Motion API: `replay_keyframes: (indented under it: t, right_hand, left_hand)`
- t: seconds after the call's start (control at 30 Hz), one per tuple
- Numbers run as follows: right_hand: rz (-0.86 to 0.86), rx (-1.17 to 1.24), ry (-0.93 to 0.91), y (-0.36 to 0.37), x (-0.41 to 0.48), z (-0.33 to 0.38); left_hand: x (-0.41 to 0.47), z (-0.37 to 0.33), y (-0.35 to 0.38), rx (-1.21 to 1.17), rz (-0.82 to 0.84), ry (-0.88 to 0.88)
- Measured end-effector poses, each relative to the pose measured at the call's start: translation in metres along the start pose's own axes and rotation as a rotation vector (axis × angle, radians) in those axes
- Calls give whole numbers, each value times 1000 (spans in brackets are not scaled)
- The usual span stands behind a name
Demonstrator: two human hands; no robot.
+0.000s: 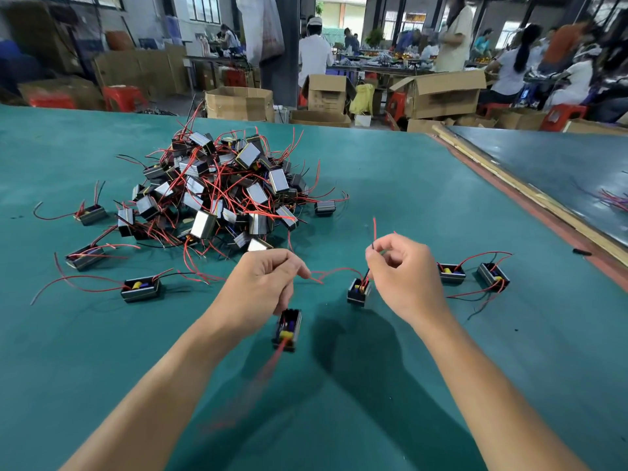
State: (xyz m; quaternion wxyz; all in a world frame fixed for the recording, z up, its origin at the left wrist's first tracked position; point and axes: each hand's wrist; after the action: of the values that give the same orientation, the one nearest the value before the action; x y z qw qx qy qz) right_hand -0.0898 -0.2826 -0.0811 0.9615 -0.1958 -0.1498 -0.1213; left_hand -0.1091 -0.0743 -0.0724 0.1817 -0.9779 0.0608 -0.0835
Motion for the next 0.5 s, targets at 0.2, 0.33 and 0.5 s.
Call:
replay_keyframes:
  t: [0.2, 0.33, 0.5]
  right_hand:
    - [-59, 66, 57, -2, 3, 0]
    - [-45, 79, 2, 0, 1, 5]
    - [-42, 134, -12, 0, 0, 8]
  left_hand:
    - [-8, -10, -1, -61, 166, 54]
    - [-10, -9, 0, 55, 248, 76]
    - [-10, -5, 2, 221, 260, 56]
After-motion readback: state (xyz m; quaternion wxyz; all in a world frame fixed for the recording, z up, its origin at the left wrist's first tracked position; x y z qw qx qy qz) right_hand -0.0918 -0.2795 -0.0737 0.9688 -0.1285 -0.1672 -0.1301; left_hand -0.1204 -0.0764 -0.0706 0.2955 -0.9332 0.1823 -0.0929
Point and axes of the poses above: each hand's wrist, its own x-axis towards the middle knuckle, its own y-axis out of the palm, z = x × y, and after that the axes turned 8 degrees about x, right-handed
